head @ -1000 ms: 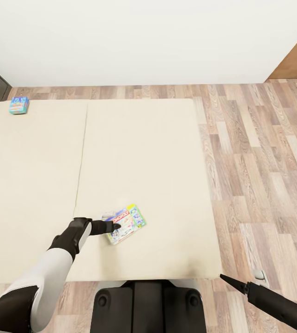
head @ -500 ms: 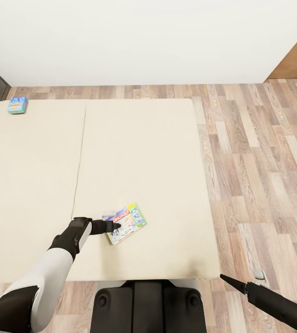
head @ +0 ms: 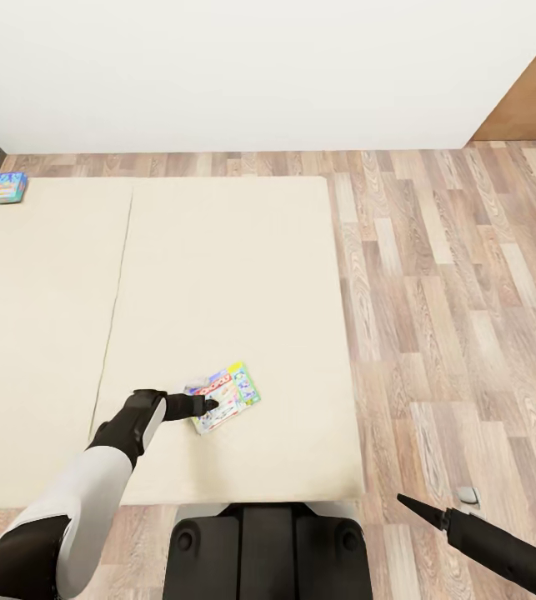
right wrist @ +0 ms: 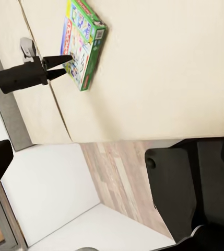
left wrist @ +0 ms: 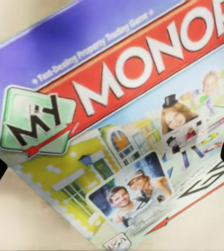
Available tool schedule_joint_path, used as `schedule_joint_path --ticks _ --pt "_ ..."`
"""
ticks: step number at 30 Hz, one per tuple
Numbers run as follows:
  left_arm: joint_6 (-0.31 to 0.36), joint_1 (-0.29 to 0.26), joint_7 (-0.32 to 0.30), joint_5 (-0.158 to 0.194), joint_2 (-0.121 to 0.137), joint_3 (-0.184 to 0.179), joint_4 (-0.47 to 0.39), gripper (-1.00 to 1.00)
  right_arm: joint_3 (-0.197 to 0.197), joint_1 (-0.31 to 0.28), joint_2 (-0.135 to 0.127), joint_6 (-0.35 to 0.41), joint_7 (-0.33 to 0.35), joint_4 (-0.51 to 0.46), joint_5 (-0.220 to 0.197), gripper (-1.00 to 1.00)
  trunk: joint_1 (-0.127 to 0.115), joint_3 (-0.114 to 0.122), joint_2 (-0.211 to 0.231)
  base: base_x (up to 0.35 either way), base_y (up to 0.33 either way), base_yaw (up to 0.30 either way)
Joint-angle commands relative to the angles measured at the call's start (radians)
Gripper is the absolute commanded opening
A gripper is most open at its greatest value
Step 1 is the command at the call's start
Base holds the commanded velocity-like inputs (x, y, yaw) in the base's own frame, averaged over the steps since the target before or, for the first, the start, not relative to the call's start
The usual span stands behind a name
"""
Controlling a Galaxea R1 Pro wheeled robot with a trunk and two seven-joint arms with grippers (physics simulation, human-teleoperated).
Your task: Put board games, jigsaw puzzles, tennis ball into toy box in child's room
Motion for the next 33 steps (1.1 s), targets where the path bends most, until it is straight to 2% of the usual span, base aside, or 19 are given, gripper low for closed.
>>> schedule_joint_path --ticks 1,14,24,33 --pt "0.006 0.0 -0.008 -0.01 -0.002 0.008 -0.002 1.0 0.0 0.0 0.0 0.007 0.001 0.001 -0.003 1.0 0.001 -0.001 -0.002 0.0 -0.3 0.0" --pt "0.005 0.0 -0.005 -0.01 -0.017 0.007 -0.011 1.0 0.001 0.0 0.0 0.007 0.001 0.001 -0.003 1.0 0.001 -0.001 -0.002 0.0 -0.292 0.0" --pt "0.007 0.0 -0.006 -0.01 -0.018 0.007 -0.015 1.0 0.001 0.0 0.0 0.007 0.002 0.001 -0.004 1.0 0.001 -0.001 -0.002 0.0 -0.068 0.0" --pt "0.007 0.0 -0.006 -0.01 -0.018 0.007 -0.016 1.0 0.001 0.0 0.0 0.007 0.001 0.001 -0.004 1.0 0.001 0.002 -0.002 0.0 -0.228 0.0"
